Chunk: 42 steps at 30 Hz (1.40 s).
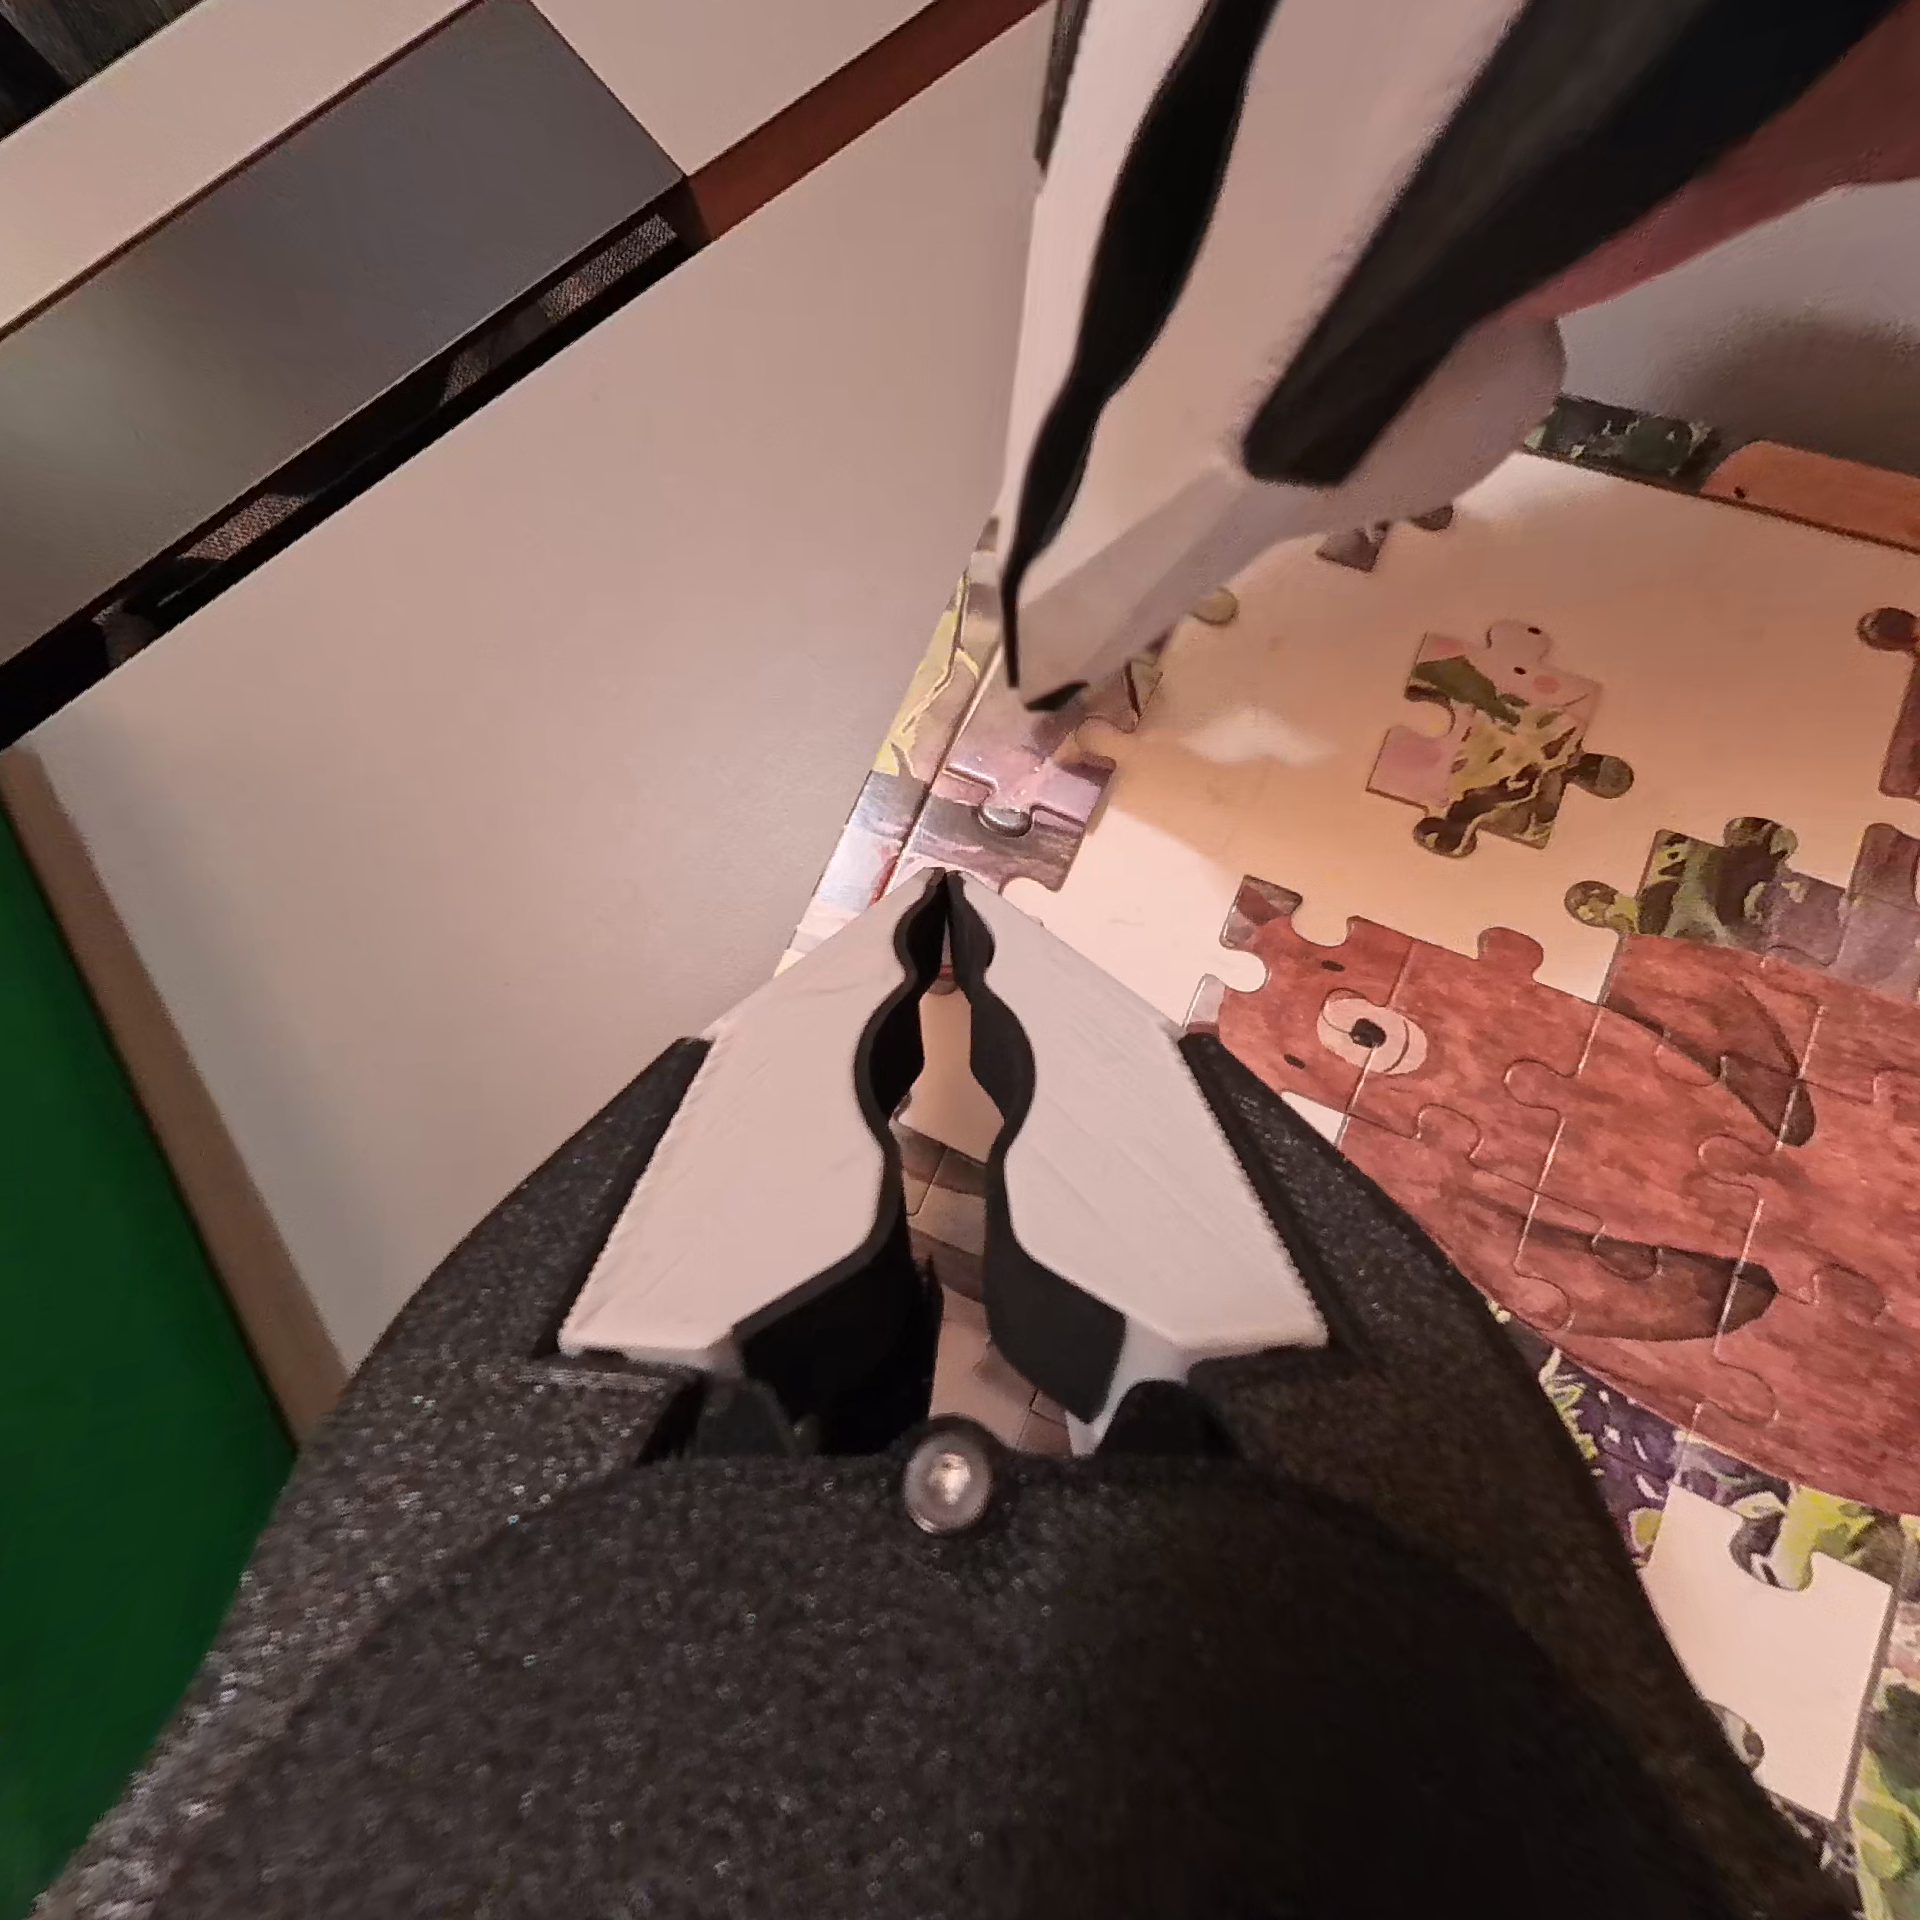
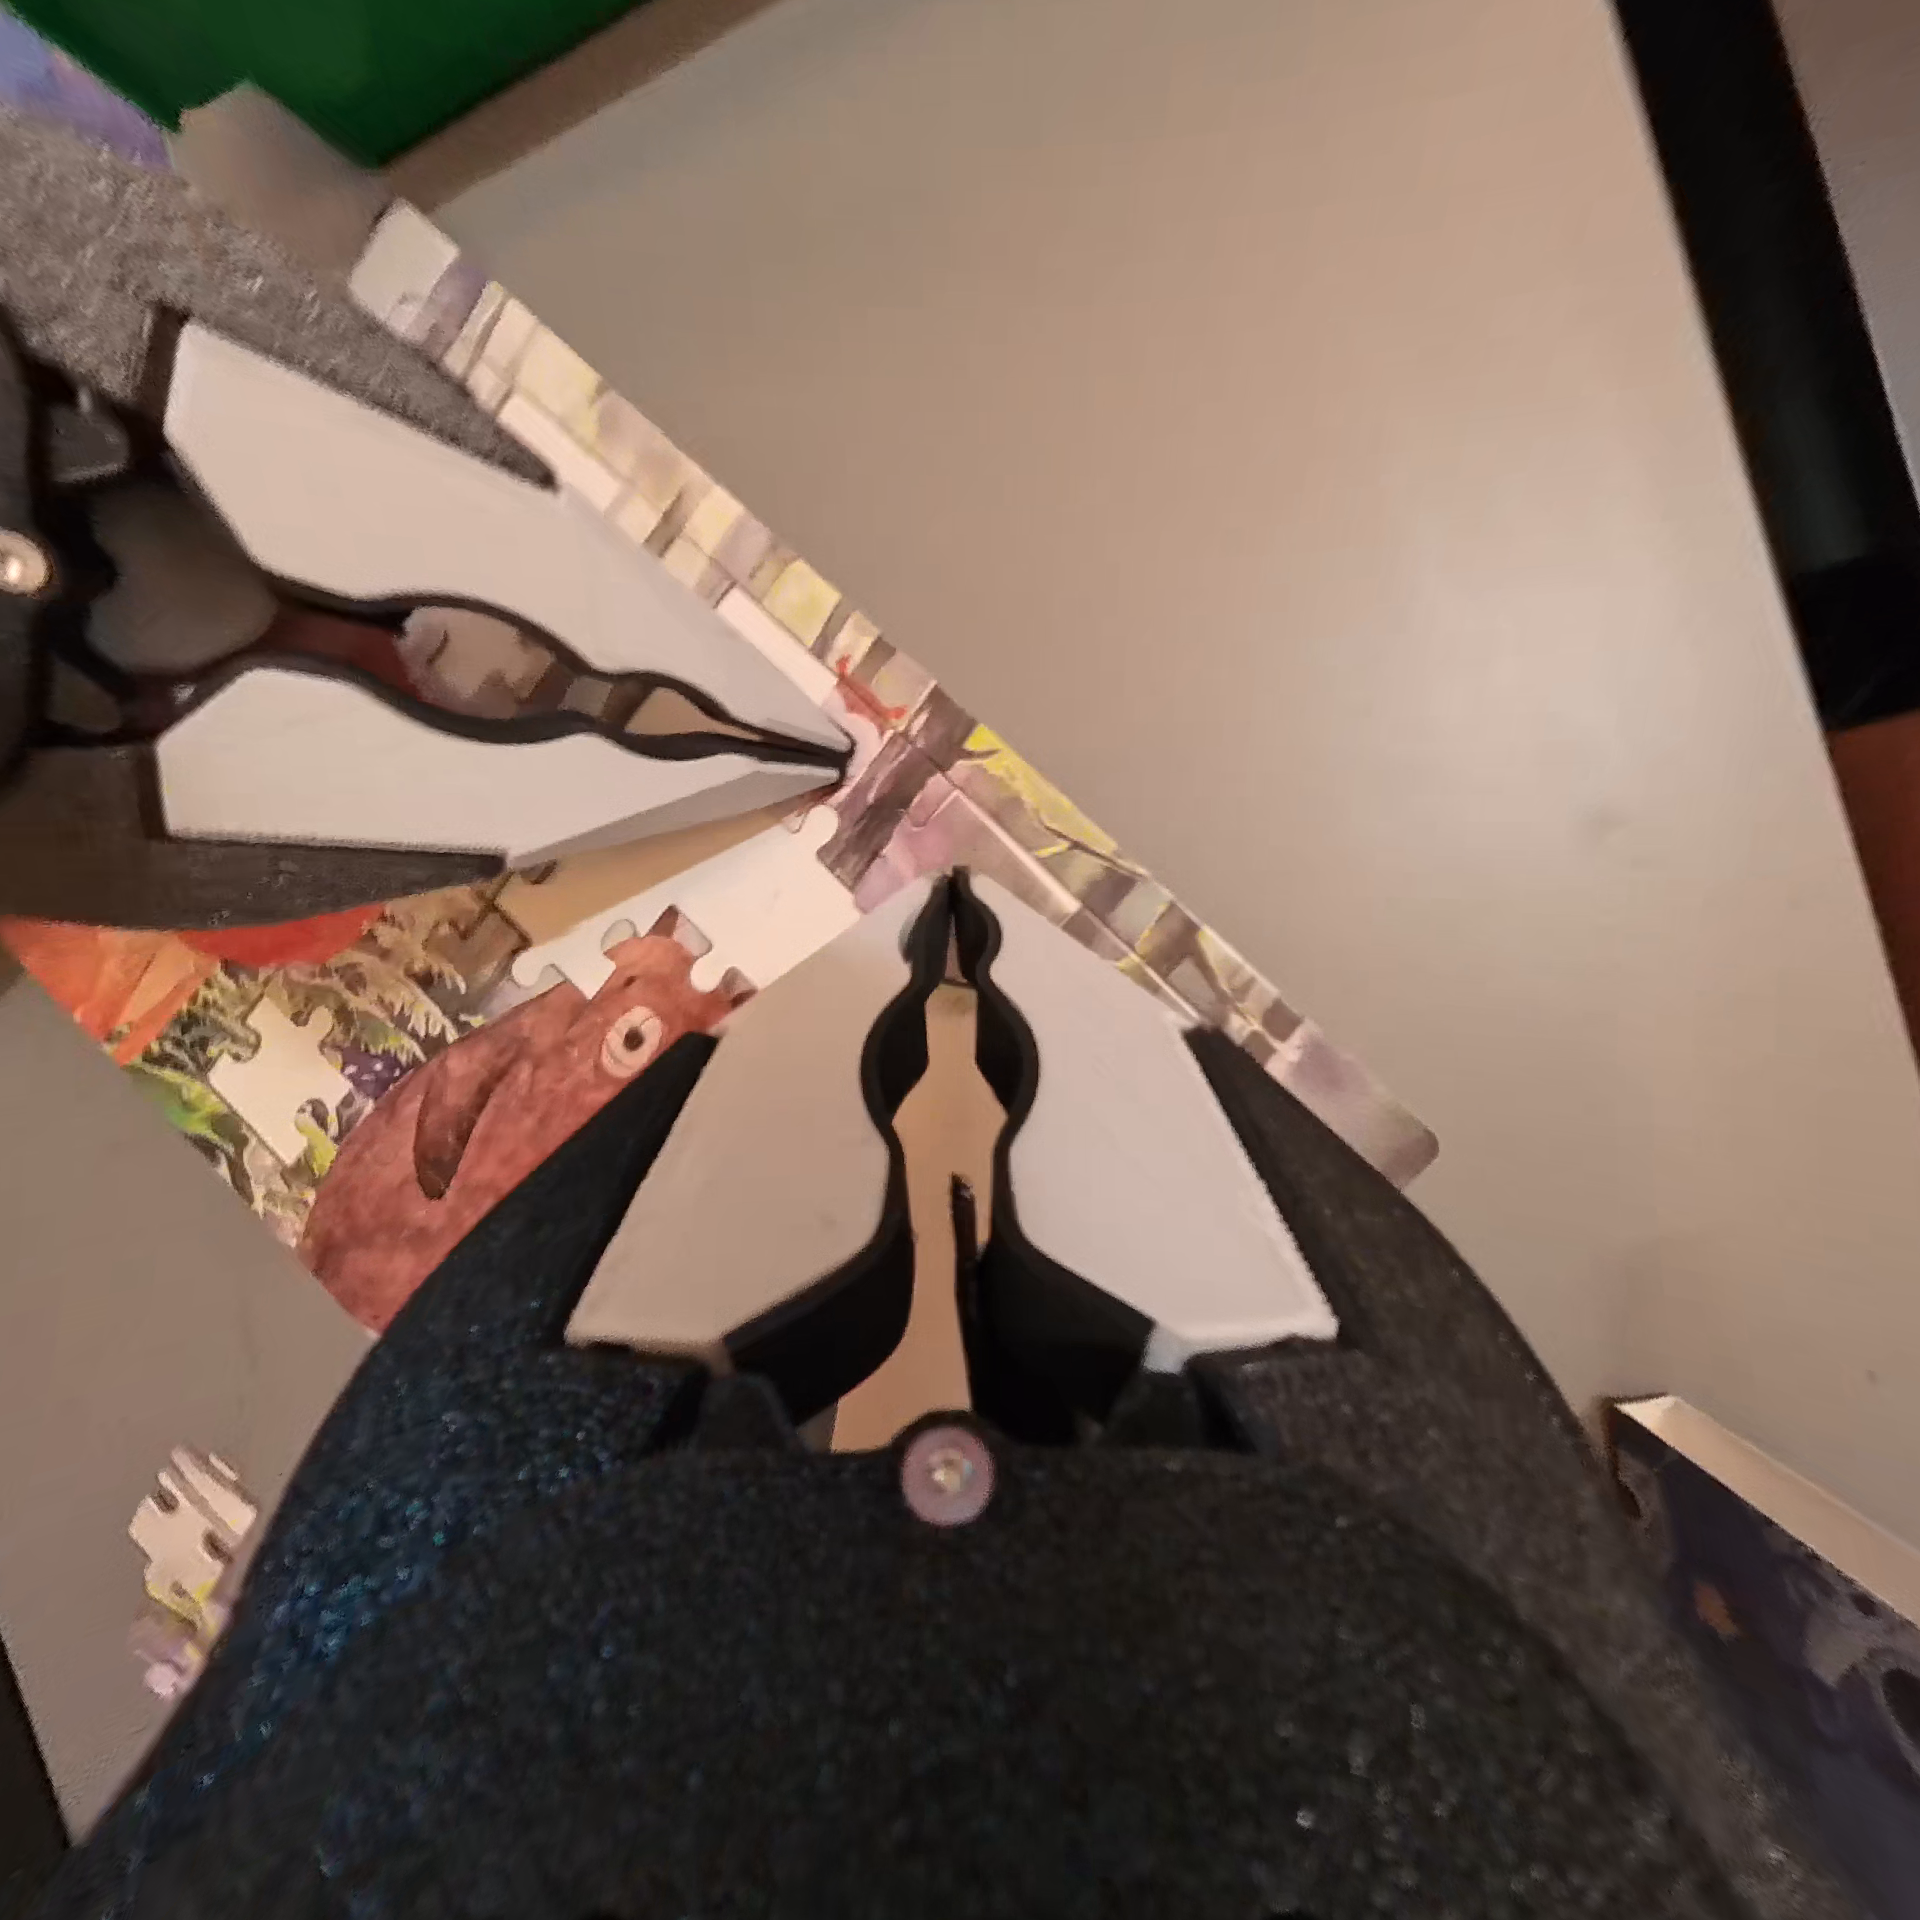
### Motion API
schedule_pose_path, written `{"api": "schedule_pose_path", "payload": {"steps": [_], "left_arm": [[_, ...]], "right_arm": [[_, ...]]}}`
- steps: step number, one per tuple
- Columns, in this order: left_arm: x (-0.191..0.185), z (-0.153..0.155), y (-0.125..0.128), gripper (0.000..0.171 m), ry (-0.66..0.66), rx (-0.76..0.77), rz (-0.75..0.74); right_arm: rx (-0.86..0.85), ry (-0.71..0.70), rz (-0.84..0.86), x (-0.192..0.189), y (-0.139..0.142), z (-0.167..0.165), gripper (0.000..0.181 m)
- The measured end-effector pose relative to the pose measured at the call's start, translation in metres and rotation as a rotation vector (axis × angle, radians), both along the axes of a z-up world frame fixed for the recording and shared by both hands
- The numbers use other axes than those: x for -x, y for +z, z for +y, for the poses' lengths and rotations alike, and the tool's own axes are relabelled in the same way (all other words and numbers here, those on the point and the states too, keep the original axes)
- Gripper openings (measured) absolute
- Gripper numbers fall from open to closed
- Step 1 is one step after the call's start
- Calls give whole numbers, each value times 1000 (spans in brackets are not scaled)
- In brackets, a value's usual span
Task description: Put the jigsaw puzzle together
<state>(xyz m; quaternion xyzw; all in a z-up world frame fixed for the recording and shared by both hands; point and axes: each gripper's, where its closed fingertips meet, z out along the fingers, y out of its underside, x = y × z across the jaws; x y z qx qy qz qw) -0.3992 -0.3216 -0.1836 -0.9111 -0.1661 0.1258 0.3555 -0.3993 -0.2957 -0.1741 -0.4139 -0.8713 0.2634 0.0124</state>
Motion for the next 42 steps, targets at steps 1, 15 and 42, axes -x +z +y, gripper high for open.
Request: {"api": "schedule_pose_path", "payload": {"steps": [1,15,42], "left_arm": [[0,0,0,0,0,-1,-2],[0,0,0,0,1,-15,-20],[-14,34,0,0,-78,-50,-66]], "right_arm": [[-11,29,-11,-5,-2,-1,0],[-7,38,16,-1,-6,12,0],[79,-10,3,0,4,32,0]]}}
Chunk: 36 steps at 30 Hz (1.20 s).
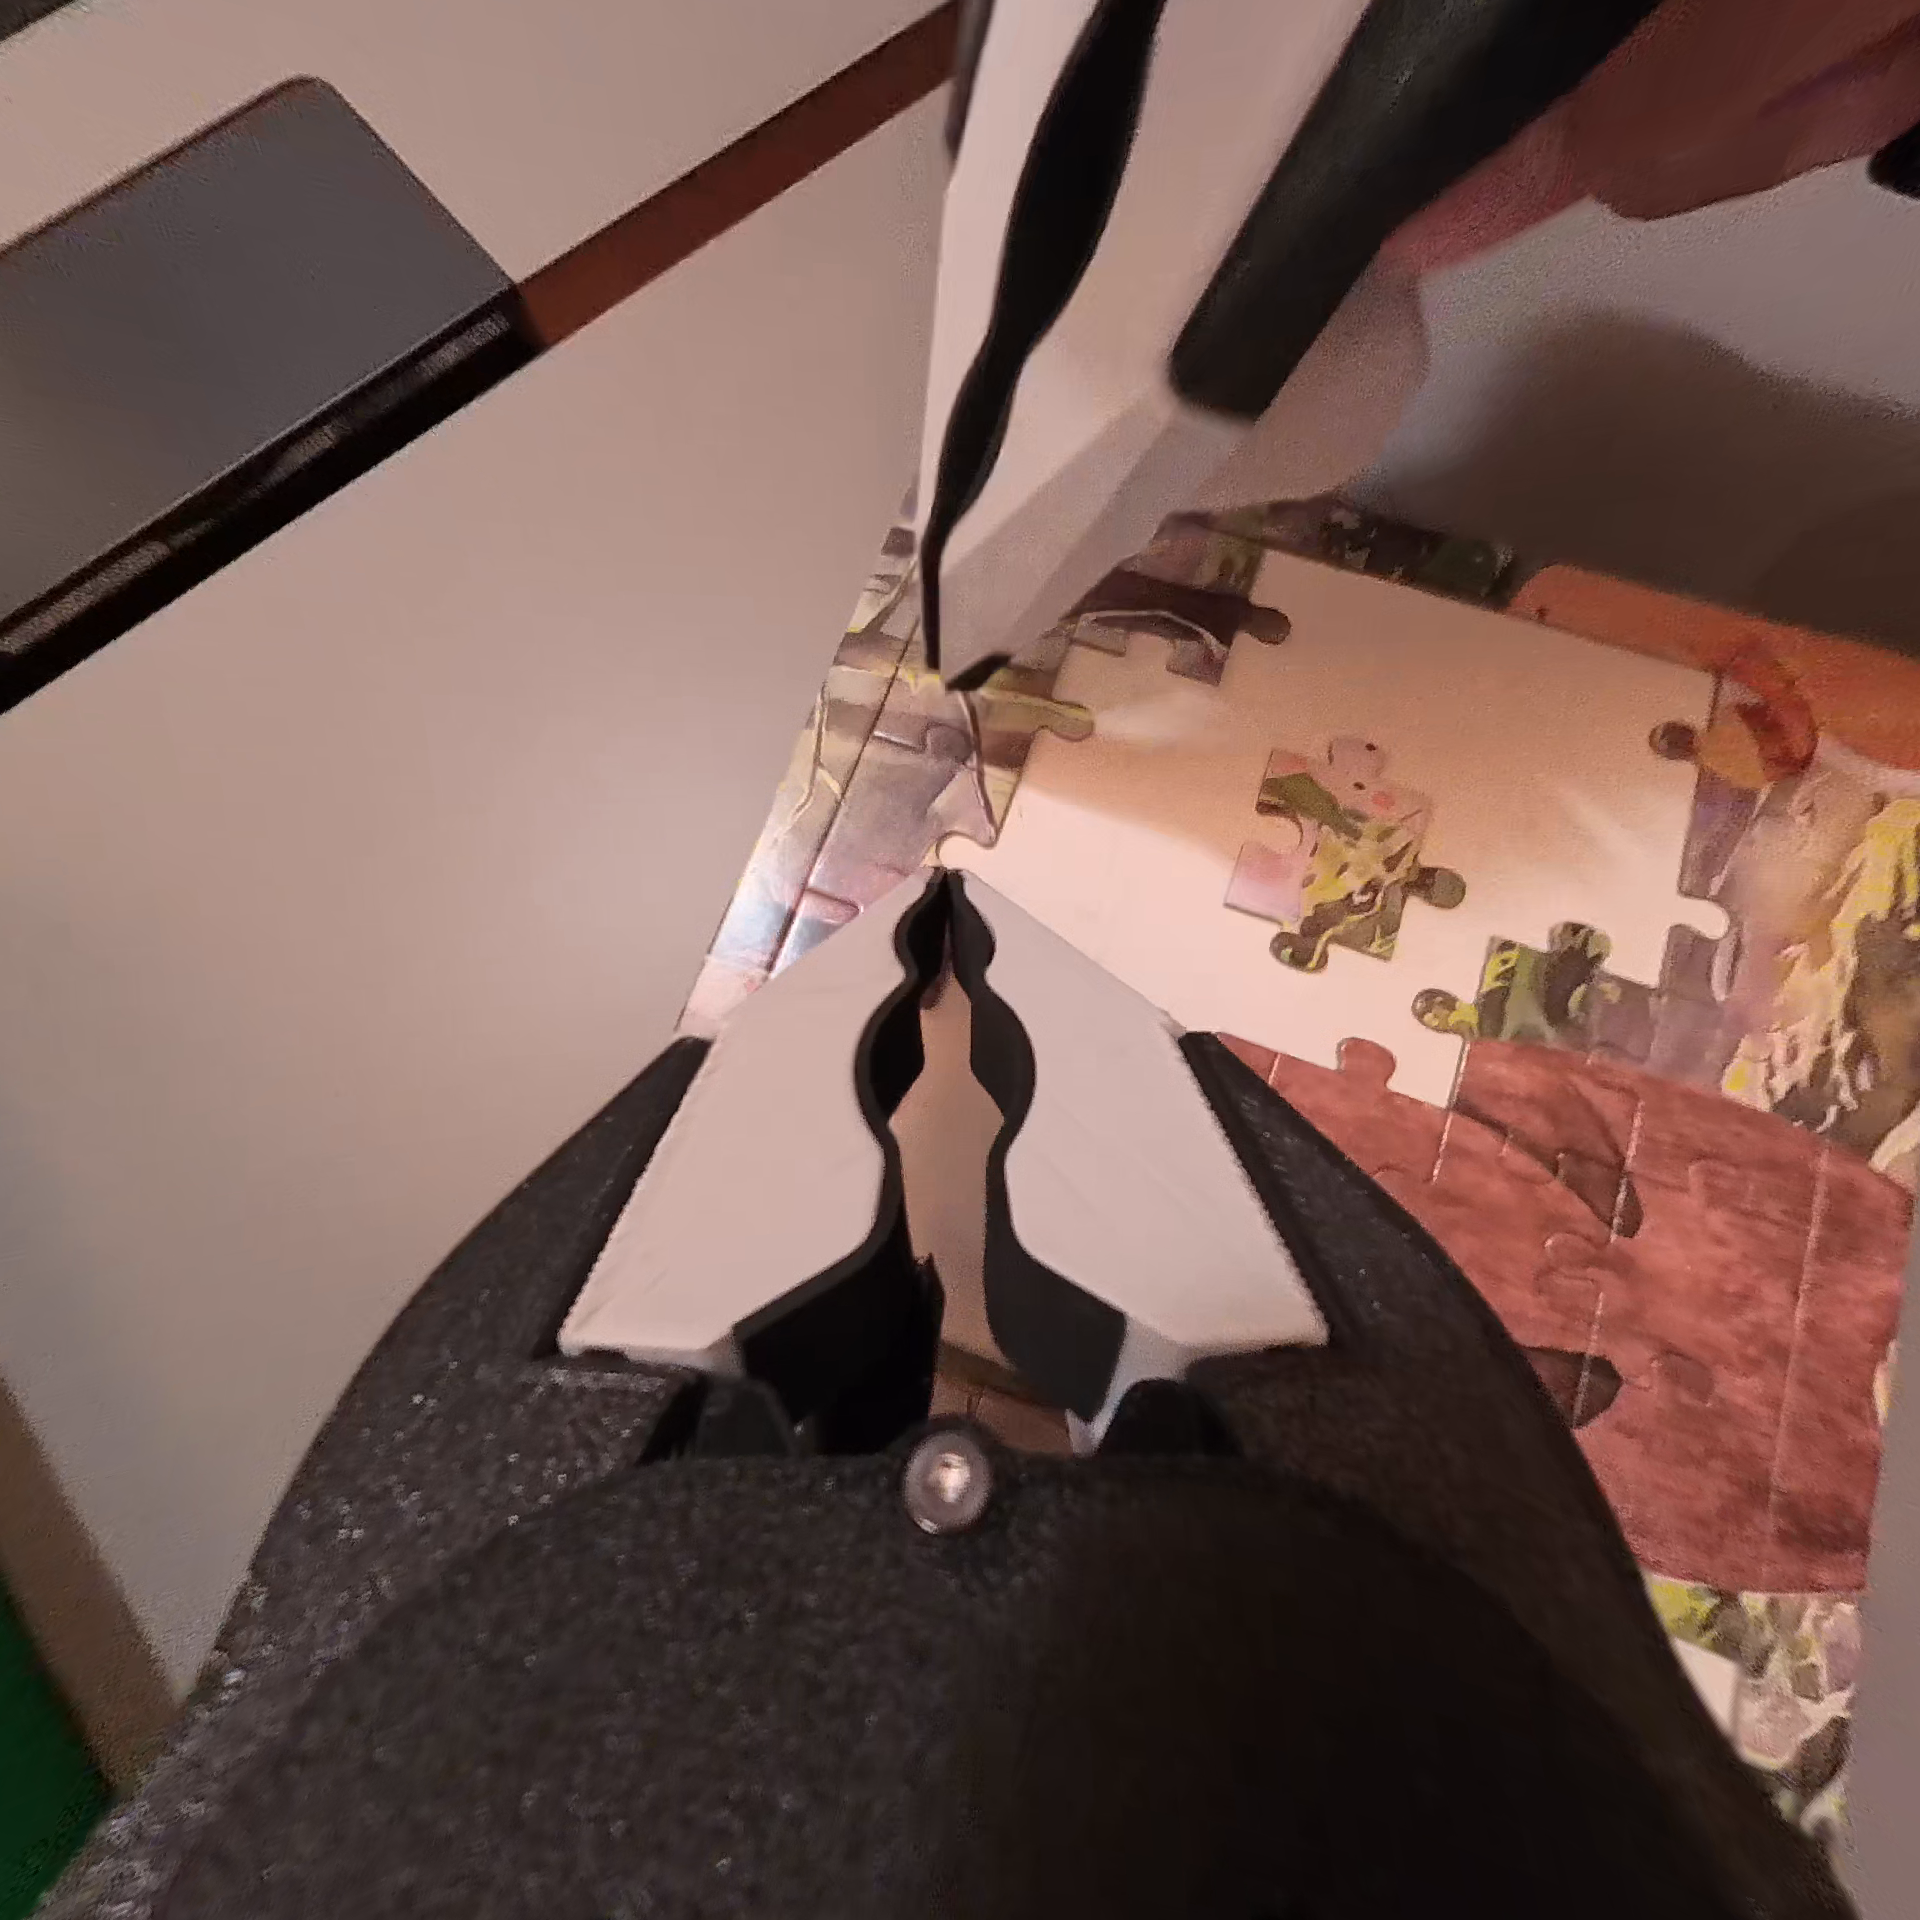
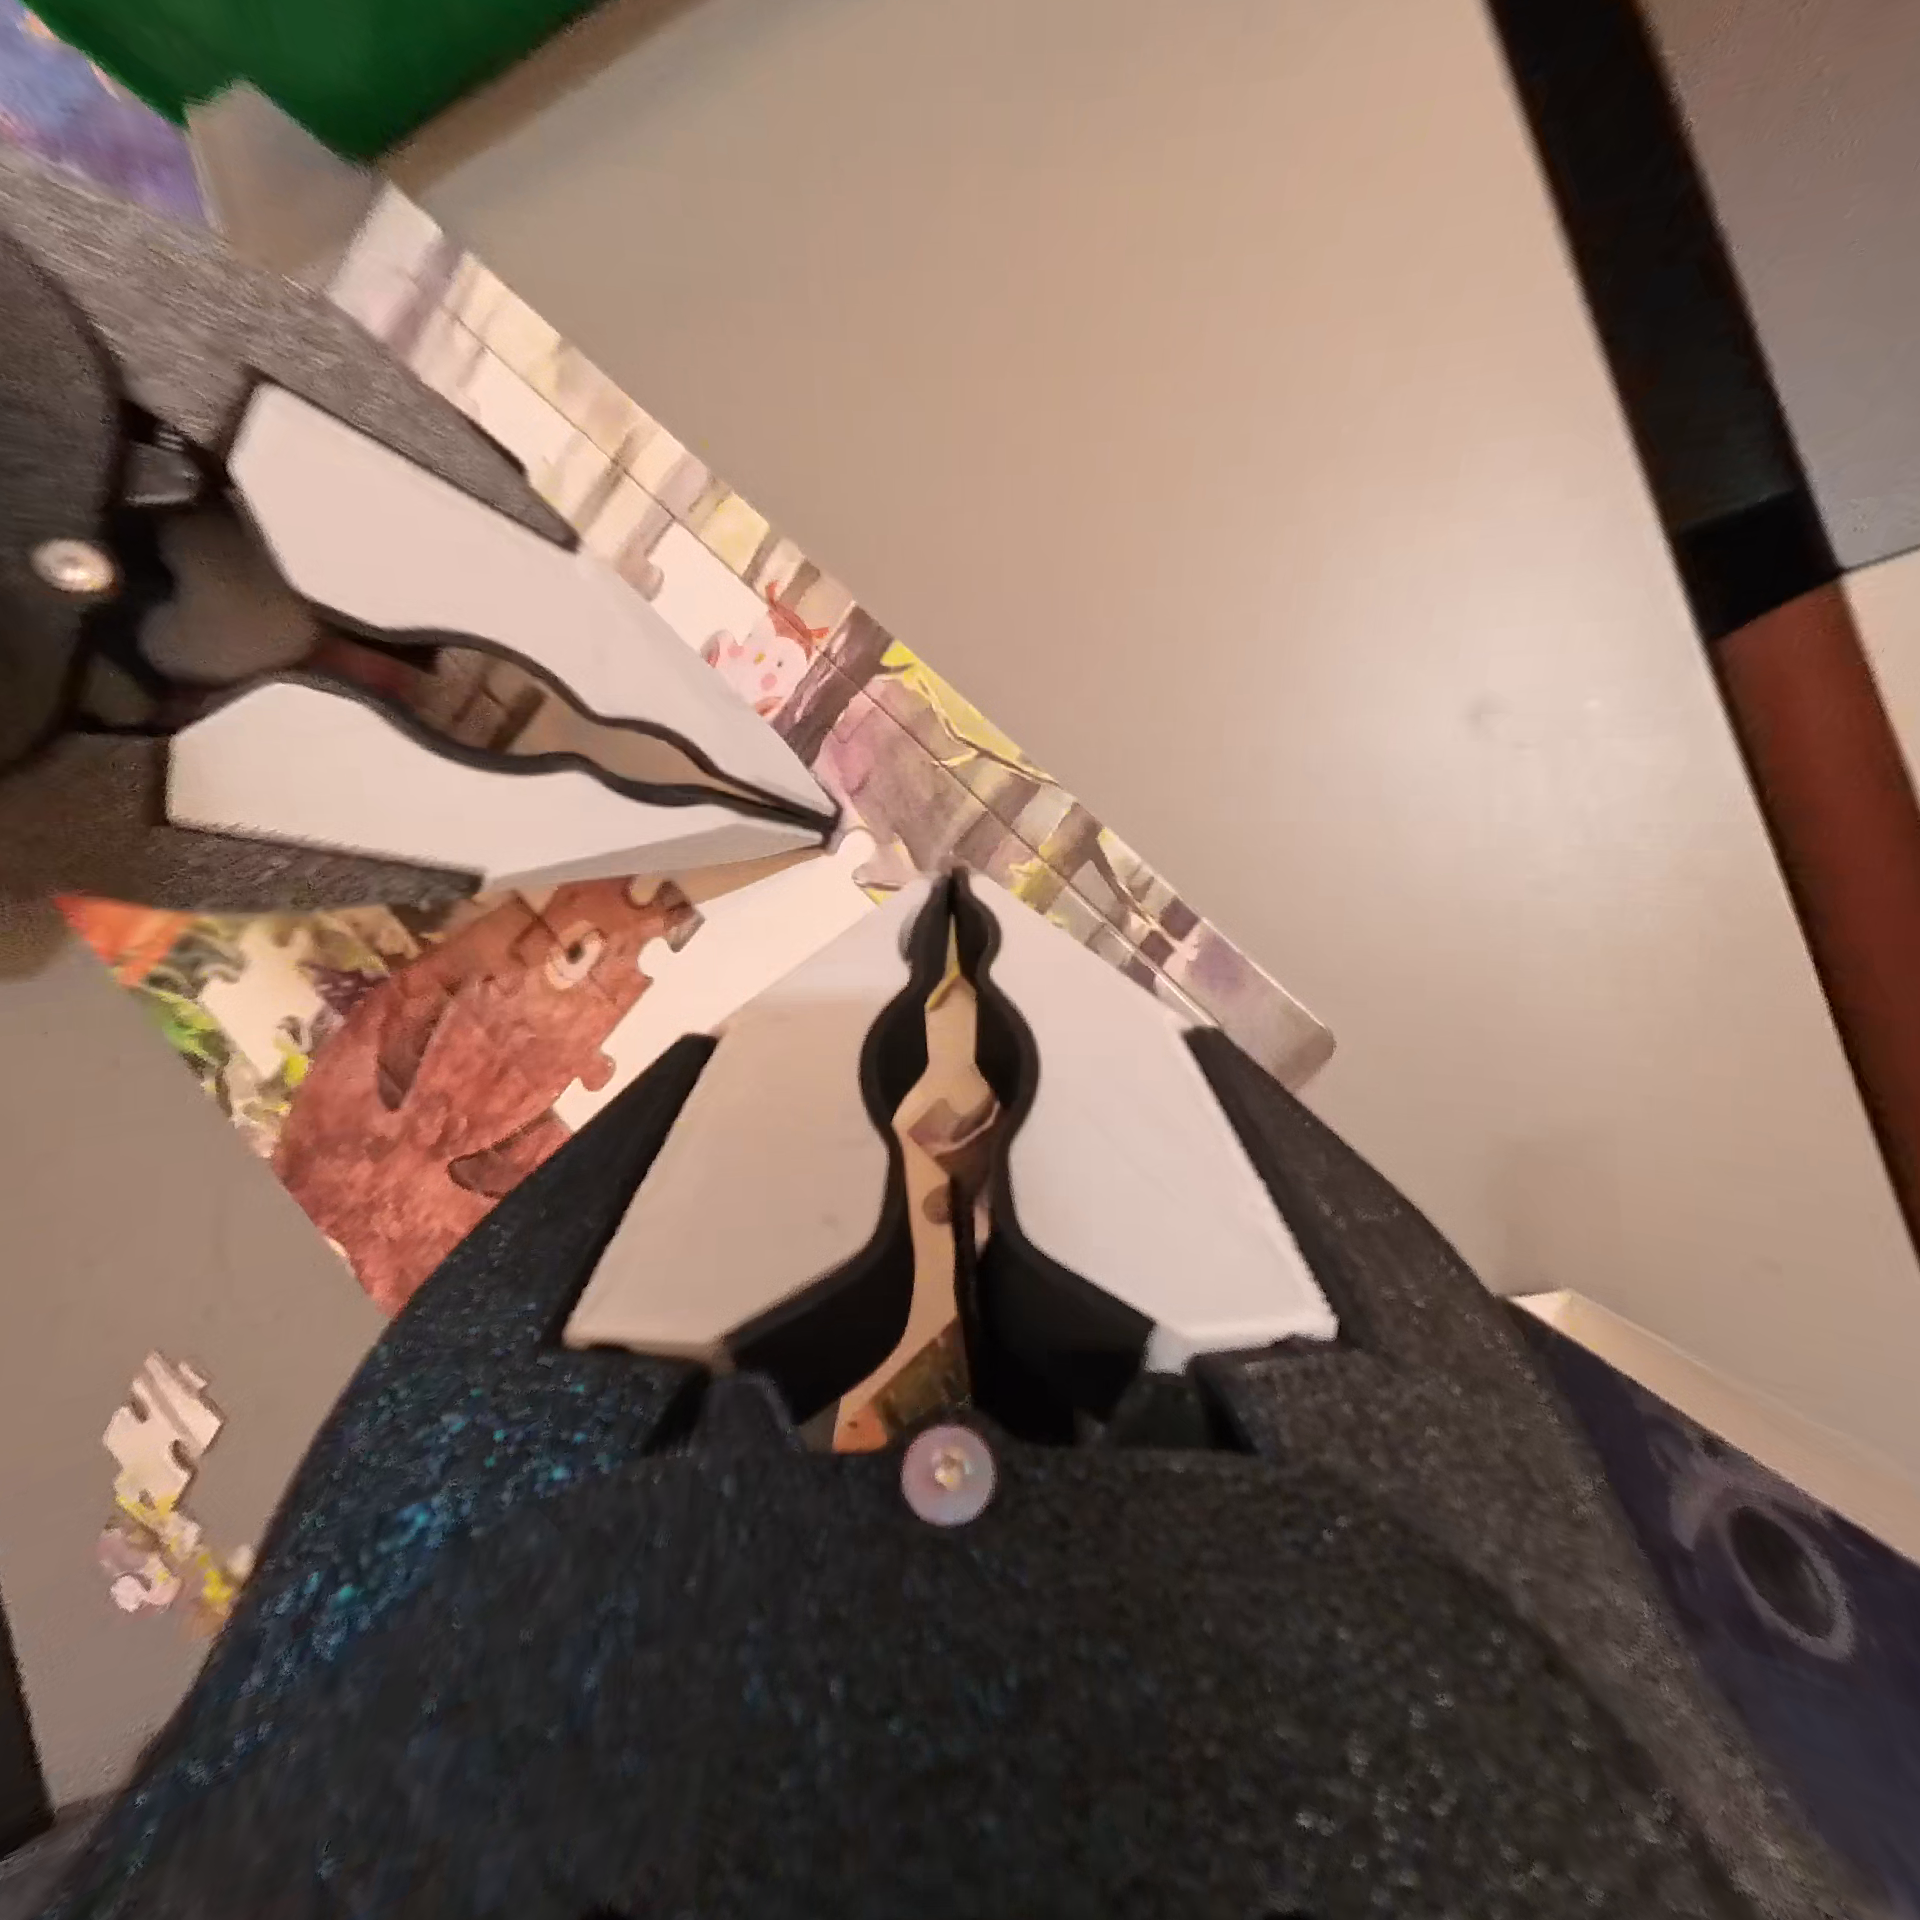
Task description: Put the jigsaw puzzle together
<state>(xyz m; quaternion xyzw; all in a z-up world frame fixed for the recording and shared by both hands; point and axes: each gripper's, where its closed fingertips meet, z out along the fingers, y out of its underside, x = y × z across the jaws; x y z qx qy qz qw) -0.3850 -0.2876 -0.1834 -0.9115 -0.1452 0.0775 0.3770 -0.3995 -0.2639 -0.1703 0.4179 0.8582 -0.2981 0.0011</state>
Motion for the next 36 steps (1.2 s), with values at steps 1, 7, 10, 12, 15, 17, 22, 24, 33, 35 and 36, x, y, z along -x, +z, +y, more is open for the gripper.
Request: {"api": "schedule_pose_path", "payload": {"steps": [1,7,10,12,15,17,22,24,33,35,36], "left_arm": [[0,0,0,0,7,-8,-24],[0,0,0,0,17,-24,-75],[0,0,1,0,17,-24,-69],[5,-3,3,0,26,-6,-17],[13,-7,8,0,60,-24,-4],[12,-7,0,0,47,-8,-20],[13,-7,1,0,45,-16,-26],[13,-7,1,0,45,-18,-28],[35,-71,105,0,209,-234,91],[8,-89,115,0,174,-224,56],[-5,-99,117,1,180,-212,65]], "right_arm": [[40,-4,7,0,6,1,0],[62,73,-23,-8,-4,-17,0],[30,55,-30,-5,-14,-14,0],[38,56,-30,-5,-14,-14,0],[35,58,-33,-5,-13,-14,0],[44,51,4,-1,-6,-14,0],[6,52,4,0,-13,-10,0],[33,38,-23,-2,-13,-9,0],[196,15,657,-7,189,0,0],[193,29,715,-29,221,4,4],[184,45,691,-42,226,4,18]]}}
